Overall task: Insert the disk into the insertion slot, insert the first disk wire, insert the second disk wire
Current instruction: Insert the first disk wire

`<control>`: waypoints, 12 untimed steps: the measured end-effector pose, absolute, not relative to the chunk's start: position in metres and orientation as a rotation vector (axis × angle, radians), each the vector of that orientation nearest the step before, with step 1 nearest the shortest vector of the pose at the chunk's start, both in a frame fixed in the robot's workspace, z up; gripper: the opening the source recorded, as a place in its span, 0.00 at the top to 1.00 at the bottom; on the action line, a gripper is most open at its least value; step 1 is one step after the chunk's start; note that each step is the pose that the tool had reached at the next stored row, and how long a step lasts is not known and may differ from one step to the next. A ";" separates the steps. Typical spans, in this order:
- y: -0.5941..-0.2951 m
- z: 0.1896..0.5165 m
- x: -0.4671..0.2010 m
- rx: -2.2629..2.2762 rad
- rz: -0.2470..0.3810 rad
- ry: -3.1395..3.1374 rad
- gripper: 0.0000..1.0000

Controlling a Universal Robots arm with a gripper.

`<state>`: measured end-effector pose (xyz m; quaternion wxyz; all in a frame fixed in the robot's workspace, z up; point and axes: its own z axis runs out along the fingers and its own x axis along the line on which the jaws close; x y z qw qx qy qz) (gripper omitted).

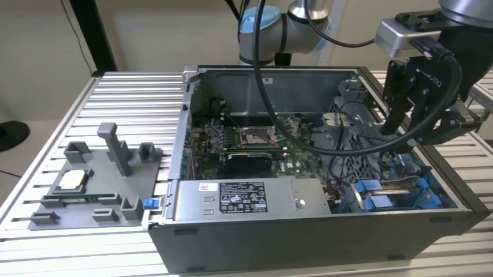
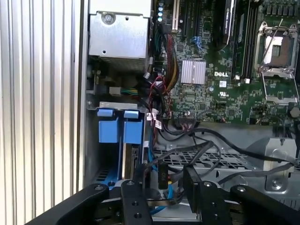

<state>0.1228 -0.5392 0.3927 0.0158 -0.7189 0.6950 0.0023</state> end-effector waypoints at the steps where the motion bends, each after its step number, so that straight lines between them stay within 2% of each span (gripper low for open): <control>1: -0.539 0.392 0.123 -2.236 0.007 2.161 0.00; 12: -0.540 0.389 0.123 -2.242 -0.006 2.166 0.00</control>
